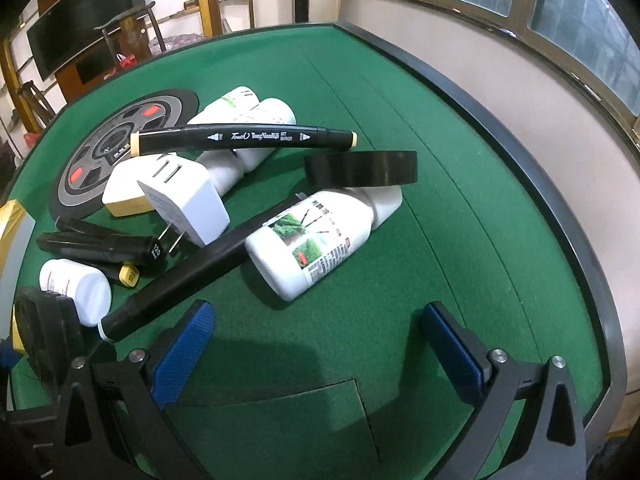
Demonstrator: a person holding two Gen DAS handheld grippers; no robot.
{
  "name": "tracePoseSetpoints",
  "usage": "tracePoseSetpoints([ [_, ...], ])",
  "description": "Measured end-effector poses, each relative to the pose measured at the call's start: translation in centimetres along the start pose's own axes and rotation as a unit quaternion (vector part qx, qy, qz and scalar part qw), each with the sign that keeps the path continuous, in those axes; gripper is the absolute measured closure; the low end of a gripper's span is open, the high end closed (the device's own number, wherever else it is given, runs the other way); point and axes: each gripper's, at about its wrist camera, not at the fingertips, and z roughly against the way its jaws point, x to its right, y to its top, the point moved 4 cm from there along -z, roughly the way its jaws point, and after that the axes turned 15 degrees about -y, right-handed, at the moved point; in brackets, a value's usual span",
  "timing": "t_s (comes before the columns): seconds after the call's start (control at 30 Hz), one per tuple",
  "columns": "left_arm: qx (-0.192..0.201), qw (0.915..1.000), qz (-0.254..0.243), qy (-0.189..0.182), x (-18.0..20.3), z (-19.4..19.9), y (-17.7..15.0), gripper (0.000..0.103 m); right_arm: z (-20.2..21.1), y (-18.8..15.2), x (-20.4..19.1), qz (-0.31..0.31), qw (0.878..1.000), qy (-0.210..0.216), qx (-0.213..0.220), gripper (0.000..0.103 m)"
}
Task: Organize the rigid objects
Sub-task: 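Grasp the black fan housing with the left tool and lift it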
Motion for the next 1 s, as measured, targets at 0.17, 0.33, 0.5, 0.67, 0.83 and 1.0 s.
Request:
tracePoseSetpoints([
  [0.17,0.062,0.9979,0.012,-0.016,-1.1,3.9,-0.2,0.004,1.5,-0.4,0.9,-0.016,0.999,0.005,0.028,0.000],
  [0.33,0.122,0.9923,-0.019,0.003,-1.9,8.1,0.6,0.004,6.3,0.2,3.8,-0.067,0.984,0.018,0.165,0.000],
  [0.5,0.109,0.9940,-0.011,-0.007,-3.3,8.2,1.0,0.004,6.0,2.1,5.5,-0.087,0.977,0.073,0.182,0.000],
  [0.67,0.088,0.9958,-0.020,-0.018,-3.4,7.9,0.5,0.004,2.5,1.6,7.4,-0.128,0.979,0.128,0.096,0.000],
  [0.83,0.065,0.9955,-0.069,-0.001,-2.0,7.1,-0.2,0.004,2.1,1.6,6.8,-0.121,0.978,0.149,0.084,0.000],
  [1.0,0.048,0.9945,-0.090,-0.022,-1.1,6.0,-0.3,0.004,1.9,1.4,5.9,-0.113,0.978,0.155,0.079,0.000],
])
